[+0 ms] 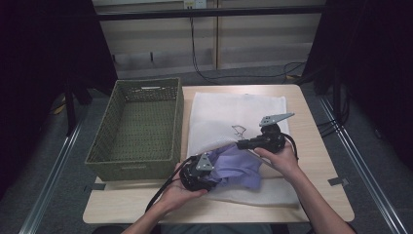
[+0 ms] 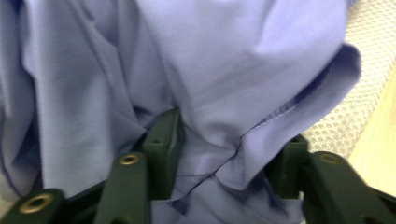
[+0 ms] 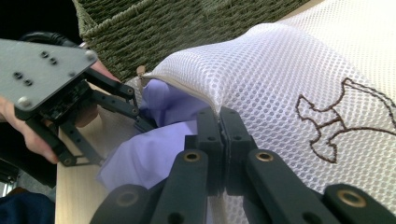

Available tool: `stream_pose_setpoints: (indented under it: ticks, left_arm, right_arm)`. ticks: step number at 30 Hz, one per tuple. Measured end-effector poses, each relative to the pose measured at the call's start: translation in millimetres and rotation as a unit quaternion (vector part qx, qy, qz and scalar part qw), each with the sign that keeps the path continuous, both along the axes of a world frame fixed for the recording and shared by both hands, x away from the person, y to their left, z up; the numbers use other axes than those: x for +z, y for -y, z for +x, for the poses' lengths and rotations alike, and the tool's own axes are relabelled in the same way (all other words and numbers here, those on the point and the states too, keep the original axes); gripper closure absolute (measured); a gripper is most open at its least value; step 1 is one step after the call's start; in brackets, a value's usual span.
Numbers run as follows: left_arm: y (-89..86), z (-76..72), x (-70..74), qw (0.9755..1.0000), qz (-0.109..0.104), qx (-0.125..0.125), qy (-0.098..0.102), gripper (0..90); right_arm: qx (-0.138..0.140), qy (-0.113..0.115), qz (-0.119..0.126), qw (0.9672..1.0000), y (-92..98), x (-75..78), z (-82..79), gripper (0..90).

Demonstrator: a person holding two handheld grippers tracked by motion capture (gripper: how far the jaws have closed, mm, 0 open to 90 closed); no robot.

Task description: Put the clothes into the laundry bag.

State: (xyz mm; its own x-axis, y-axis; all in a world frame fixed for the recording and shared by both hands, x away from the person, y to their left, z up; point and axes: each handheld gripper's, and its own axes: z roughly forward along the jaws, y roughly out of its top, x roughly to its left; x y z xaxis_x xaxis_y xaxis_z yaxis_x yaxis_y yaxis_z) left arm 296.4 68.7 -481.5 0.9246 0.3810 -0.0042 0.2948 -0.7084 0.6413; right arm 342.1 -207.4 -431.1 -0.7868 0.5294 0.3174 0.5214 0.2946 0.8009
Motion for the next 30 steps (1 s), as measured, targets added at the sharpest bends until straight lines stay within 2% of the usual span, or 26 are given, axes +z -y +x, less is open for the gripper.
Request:
stream_pose_setpoints:
  ticks: [1, 2, 3, 4, 5, 6, 7, 9, 10, 11, 12, 14, 15, 16, 17, 18, 21, 22, 23, 24, 25, 29, 30]
  left_arm:
    - [0.1, 0.9, 1.3, 1.0000, 0.008, -0.004, 0.002, 59.4]
    - [2.0, -0.3, 1.1, 0.9999, -0.004, 0.009, -0.003, 62.4]
    - [0.8, 1.7, 3.2, 0.9999, 0.012, -0.005, 0.000, 66.2]
    - [1.5, 1.9, 3.8, 0.9999, 0.015, -0.004, 0.002, 69.1]
    - [3.6, 0.9, 2.5, 0.9999, -0.003, 0.008, -0.006, 71.4]
    - [3.5, 2.8, 3.9, 0.9999, 0.010, -0.002, 0.002, 73.5]
    - [3.6, 3.8, 6.1, 0.9998, 0.017, -0.005, -0.001, 75.8]
    - [6.1, 3.5, 8.1, 0.9999, 0.011, -0.002, -0.003, 79.3]
    - [6.5, 4.0, 10.3, 0.9998, 0.017, -0.004, -0.006, 80.6]
    - [9.1, 2.5, 9.9, 0.9998, -0.004, 0.009, -0.015, 81.8]
    - [9.3, 3.4, 12.2, 0.9999, 0.009, 0.000, -0.006, 82.0]
    - [9.4, 6.6, 16.0, 0.9998, 0.006, -0.010, -0.015, 82.0]
    - [10.7, 6.6, 17.2, 0.9999, 0.002, -0.005, -0.011, 82.2]
    - [12.0, 6.4, 17.0, 0.9999, -0.012, -0.001, -0.012, 82.5]
    - [11.5, 7.7, 19.3, 0.9998, -0.003, -0.009, -0.016, 82.9]
    - [11.9, 7.8, 18.5, 0.9998, -0.010, -0.007, -0.014, 83.0]
    - [11.6, 10.8, 20.4, 0.9997, -0.005, -0.017, -0.016, 83.3]
    - [12.6, 10.8, 20.8, 0.9996, -0.011, -0.010, -0.022, 83.5]
    - [13.7, 11.8, 21.1, 0.9997, -0.013, -0.012, -0.017, 83.6]
    - [15.9, 11.2, 21.0, 0.9995, -0.023, -0.003, -0.022, 83.7]
    - [16.6, 13.5, 22.5, 0.9997, -0.013, -0.011, -0.019, 83.8]
    - [23.4, 18.0, 21.4, 0.9995, -0.019, -0.008, -0.022, 84.0]
    - [24.4, 19.8, 21.9, 0.9996, -0.013, -0.012, -0.022, 84.0]
  right_arm:
    - [0.000, -0.001, -0.001, 1.0000, -0.2, -0.2, -0.1, 88.9]
    - [0.001, -0.001, -0.001, 1.0000, -0.4, -0.4, -0.1, 88.9]
    - [0.001, -0.001, -0.001, 1.0000, -0.5, -0.3, -0.2, 88.9]
    - [0.001, -0.001, -0.001, 1.0000, -0.6, -0.2, -0.1, 88.9]
    - [0.001, 0.000, -0.001, 1.0000, -0.6, -0.1, -0.1, 88.9]
    - [0.000, 0.000, 0.000, 1.0000, -0.6, 0.0, -0.1, 88.9]
    - [0.000, 0.001, 0.000, 1.0000, -0.6, 0.2, -0.2, 88.9]
    - [-0.004, 0.001, 0.002, 1.0000, 0.2, 1.0, -0.3, 88.9]
    - [-0.005, 0.002, 0.004, 1.0000, 1.0, 1.5, 0.0, 88.9]
    - [-0.005, 0.003, 0.005, 1.0000, 1.7, 2.0, 0.0, 88.9]
    - [-0.005, 0.004, 0.006, 1.0000, 2.2, 2.4, 0.0, 88.9]
    - [-0.005, 0.004, 0.006, 1.0000, 2.6, 2.9, -0.1, 88.9]
    - [-0.005, 0.003, 0.006, 1.0000, 2.6, 2.8, 0.1, 88.9]
    - [-0.005, 0.003, 0.006, 1.0000, 2.3, 2.7, 0.2, 88.9]
    - [-0.005, 0.003, 0.006, 1.0000, 2.0, 2.8, 0.1, 88.9]
    - [-0.006, 0.002, 0.006, 1.0000, 1.6, 3.1, -0.2, 88.9]
    - [-0.006, 0.002, 0.007, 1.0000, 1.1, 3.5, 0.0, 88.9]
    - [-0.005, 0.002, 0.007, 1.0000, 1.0, 3.5, 0.0, 88.9]
    - [-0.006, 0.003, 0.007, 1.0000, 0.9, 3.5, 0.0, 88.9]
    - [-0.006, 0.001, 0.007, 1.0000, 0.9, 3.7, -0.1, 88.9]
    - [-0.005, 0.003, 0.008, 1.0000, 0.9, 3.8, 0.0, 88.9]
    - [-0.005, 0.003, 0.010, 0.9999, 1.4, 4.6, -0.3, 88.9]
    - [-0.005, 0.003, 0.010, 0.9999, 1.5, 4.6, -0.3, 88.9]
